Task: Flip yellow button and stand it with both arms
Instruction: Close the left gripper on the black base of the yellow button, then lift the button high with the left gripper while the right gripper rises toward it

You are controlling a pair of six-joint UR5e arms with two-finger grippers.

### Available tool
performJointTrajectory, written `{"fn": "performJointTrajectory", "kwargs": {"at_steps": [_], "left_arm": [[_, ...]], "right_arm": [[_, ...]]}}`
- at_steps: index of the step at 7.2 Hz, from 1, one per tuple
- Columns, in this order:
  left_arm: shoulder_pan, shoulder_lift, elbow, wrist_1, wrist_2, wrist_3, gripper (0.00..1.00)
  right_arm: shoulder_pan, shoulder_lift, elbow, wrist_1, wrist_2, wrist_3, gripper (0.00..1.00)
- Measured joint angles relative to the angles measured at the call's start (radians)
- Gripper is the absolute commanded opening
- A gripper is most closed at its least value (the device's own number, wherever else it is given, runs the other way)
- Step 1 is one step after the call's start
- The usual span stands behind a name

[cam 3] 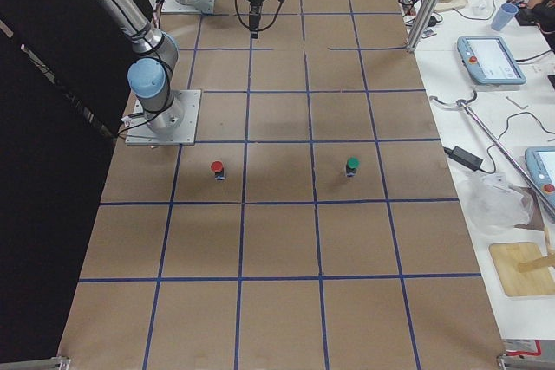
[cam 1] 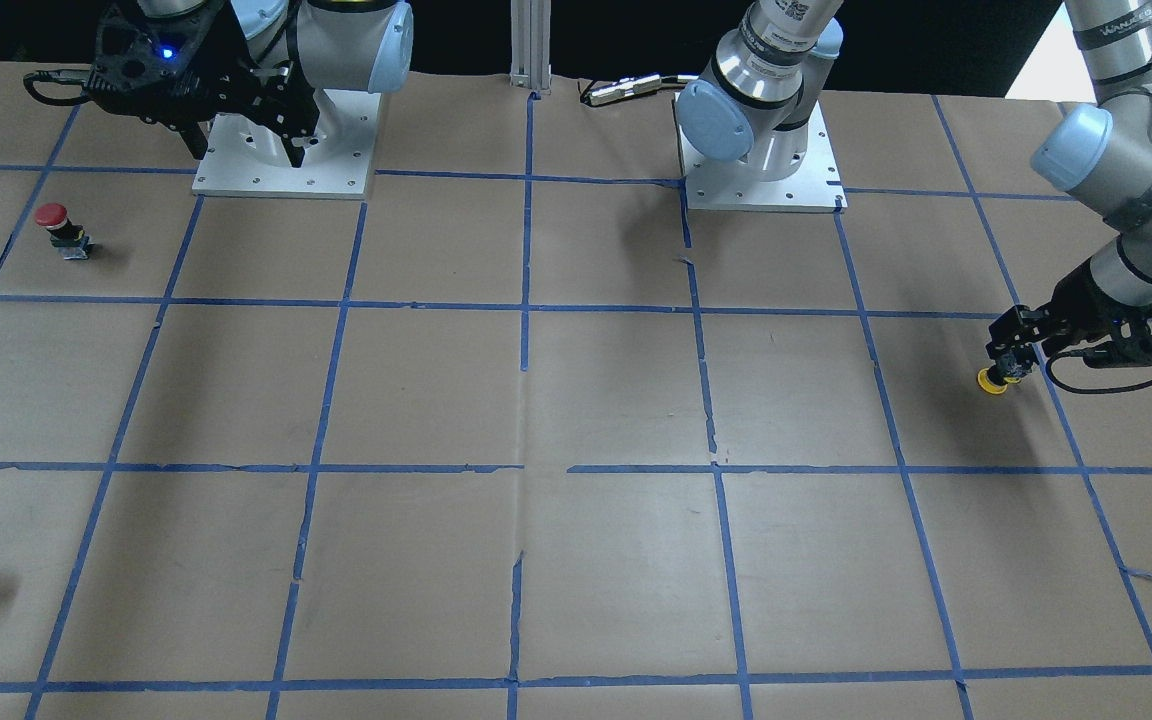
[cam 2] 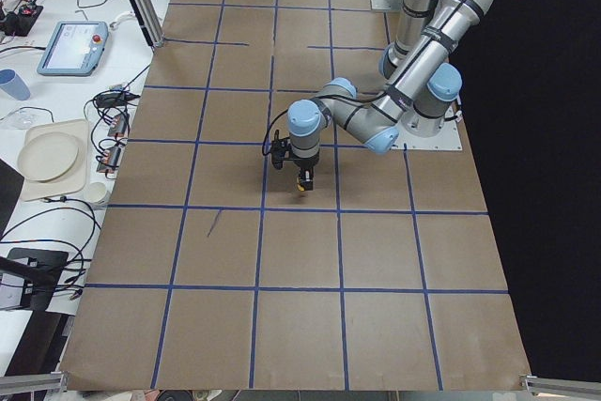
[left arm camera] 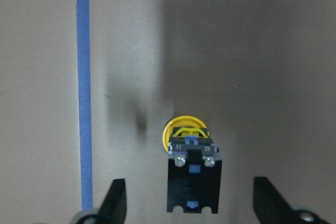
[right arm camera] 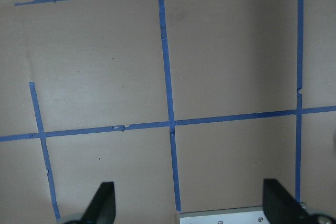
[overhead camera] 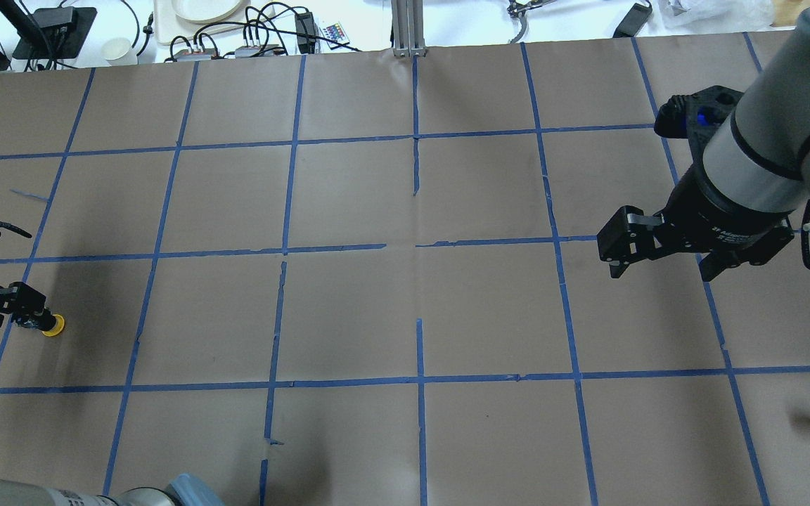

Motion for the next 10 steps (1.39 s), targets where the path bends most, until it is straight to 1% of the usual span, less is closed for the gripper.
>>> {"fn": "performJointTrajectory", "kwargs": {"at_steps": [1, 2, 5, 6, 7, 8, 9, 10], "left_arm": [[-0.001, -0.002, 0.001, 0.001, -0.001, 0.000, 0.24], [-0.002, -0.002, 0.002, 0.003, -0.005, -0.001, 0.16], [-0.004, 0.026, 0.016, 0.015, -0.064, -0.003, 0.15], [-0.010, 0.053, 0.017, -0.007, -0.072, -0.003, 0.14], [-0.025, 0.101, 0.021, -0.063, -0.077, -0.004, 0.11], [-0.057, 0.166, 0.032, -0.157, -0.080, -0.015, 0.11], [-0.108, 0.229, 0.062, -0.281, -0.106, -0.049, 0.11], [-0.175, 0.273, 0.125, -0.430, -0.173, -0.103, 0.11]], "right_arm": [[0.000, -0.002, 0.000, 0.005, -0.001, 0.000, 1.00], [0.000, -0.005, 0.000, 0.009, -0.001, 0.000, 1.00], [0.000, -0.008, 0.000, 0.005, 0.006, -0.003, 1.00], [0.000, -0.005, 0.000, 0.003, 0.011, -0.009, 1.00], [-0.001, -0.004, 0.001, 0.000, 0.015, -0.010, 1.00], [-0.001, -0.002, 0.000, -0.003, 0.024, -0.004, 1.00], [-0.005, -0.001, -0.003, 0.000, 0.058, 0.036, 1.00], [-0.011, 0.000, -0.009, 0.007, 0.131, 0.150, 1.00]]}}
